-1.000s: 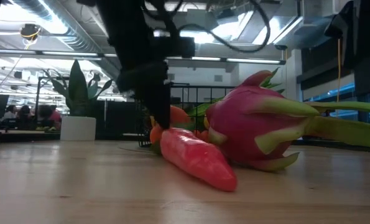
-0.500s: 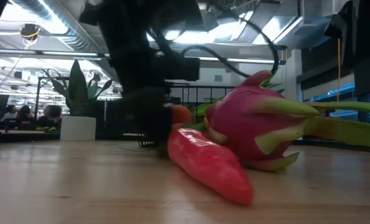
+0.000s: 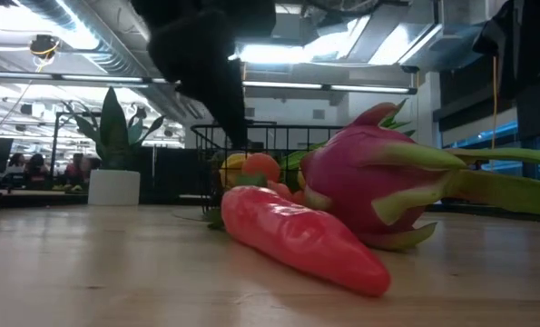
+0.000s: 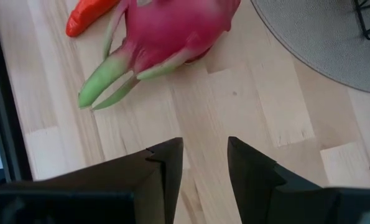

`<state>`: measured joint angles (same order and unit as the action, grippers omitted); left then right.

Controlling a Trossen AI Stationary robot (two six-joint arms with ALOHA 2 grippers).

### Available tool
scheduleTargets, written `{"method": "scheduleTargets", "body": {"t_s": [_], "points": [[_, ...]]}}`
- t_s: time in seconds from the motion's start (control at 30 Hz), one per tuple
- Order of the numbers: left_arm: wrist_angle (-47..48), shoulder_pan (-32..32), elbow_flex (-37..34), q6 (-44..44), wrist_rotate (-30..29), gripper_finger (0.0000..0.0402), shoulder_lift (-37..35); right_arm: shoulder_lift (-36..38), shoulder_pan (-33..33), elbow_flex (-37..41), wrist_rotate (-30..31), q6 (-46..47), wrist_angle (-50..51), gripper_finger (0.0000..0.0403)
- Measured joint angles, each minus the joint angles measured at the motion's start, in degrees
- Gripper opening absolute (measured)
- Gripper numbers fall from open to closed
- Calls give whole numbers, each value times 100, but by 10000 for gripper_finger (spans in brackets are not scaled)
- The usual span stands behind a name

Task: Build produce basket
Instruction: Put the tangerine into the wire basket

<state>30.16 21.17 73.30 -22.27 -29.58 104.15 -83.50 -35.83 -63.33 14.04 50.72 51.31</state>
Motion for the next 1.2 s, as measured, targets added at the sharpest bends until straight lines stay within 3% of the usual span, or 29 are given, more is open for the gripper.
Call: {"method": "scheduleTargets", "body": {"t_s": [0.43, 0.6, 1.2], "points": [[-70, -432, -9, -13, 427, 160, 128, 0, 0, 0, 1, -18, -33, 116], [-155, -455, -9, -13, 329, 191, 132, 0, 0, 0, 150, -27, -33, 116], [-881, -515, -9, -271, 339, 200, 716, -2, -82, 0, 193, -22, -46, 116]]}}
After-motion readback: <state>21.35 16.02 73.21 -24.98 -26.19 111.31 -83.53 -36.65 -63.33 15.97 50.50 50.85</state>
